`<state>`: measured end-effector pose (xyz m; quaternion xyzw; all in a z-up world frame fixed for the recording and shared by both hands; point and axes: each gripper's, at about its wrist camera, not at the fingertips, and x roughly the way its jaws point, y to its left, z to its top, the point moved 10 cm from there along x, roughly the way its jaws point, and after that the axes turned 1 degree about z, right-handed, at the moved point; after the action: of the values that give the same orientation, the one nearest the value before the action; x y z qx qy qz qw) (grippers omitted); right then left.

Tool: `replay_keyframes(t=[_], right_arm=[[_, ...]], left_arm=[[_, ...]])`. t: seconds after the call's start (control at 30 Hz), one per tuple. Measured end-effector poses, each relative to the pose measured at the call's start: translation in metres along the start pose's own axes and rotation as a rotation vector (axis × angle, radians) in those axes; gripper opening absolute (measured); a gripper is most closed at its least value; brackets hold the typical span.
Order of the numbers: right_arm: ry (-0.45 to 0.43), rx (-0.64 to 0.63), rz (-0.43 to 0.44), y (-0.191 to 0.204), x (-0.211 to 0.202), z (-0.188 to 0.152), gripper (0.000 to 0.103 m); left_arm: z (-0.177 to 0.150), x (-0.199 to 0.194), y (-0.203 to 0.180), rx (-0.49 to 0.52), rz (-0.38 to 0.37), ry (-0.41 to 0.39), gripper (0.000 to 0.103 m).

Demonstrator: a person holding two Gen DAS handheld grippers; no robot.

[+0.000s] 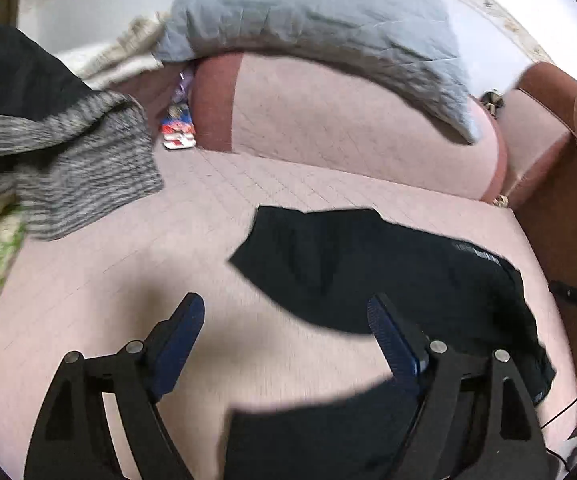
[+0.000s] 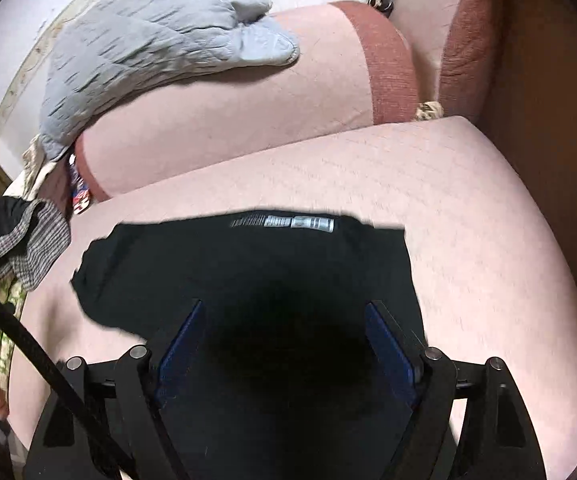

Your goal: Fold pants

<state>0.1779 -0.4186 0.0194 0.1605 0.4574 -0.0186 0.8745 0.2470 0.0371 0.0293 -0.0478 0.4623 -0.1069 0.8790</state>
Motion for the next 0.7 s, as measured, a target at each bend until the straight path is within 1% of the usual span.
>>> replay_keyframes(t=[0.1, 0.2, 0.33, 0.43, 0.57, 0.6, 0.63, 0.67, 0.7], right_arm=[[0.054, -0.021, 0.003, -0.006, 0.037, 0.026, 0.085], [0.103, -0.072, -0.011, -0.008, 0.076, 0.046, 0.085], [0.164, -0.139, -0.015, -0.003, 0.121, 0.060, 0.085], [0.202, -0.179, 0.001, 0.002, 0.152, 0.068, 0.085], [0.241, -0.210, 0.017, 0.004, 0.178, 0.072, 0.086], [0.238, -0.234, 0.014, 0.006, 0.182, 0.073, 0.087], [0.236, -0.254, 0.012, 0.008, 0.184, 0.075, 0.088], [0.242, -0.269, 0.010, 0.010, 0.185, 0.074, 0.088], [0.245, -0.276, 0.019, 0.012, 0.186, 0.074, 0.088]], left_arm=[[0.025, 0.048, 0.016, -0.079, -0.052, 0.054, 0.083], [0.046, 0.082, 0.024, -0.131, -0.084, 0.066, 0.083], [0.070, 0.119, 0.029, -0.148, -0.104, 0.079, 0.083], [0.083, 0.148, 0.029, -0.142, -0.118, 0.115, 0.083], [0.084, 0.180, 0.017, -0.105, -0.166, 0.178, 0.085], [0.085, 0.185, 0.011, -0.074, -0.163, 0.174, 0.093], [0.087, 0.187, 0.006, -0.037, -0.159, 0.159, 0.097], [0.088, 0.190, -0.002, -0.003, -0.157, 0.162, 0.099], [0.085, 0.191, -0.012, 0.031, -0.161, 0.171, 0.099]])
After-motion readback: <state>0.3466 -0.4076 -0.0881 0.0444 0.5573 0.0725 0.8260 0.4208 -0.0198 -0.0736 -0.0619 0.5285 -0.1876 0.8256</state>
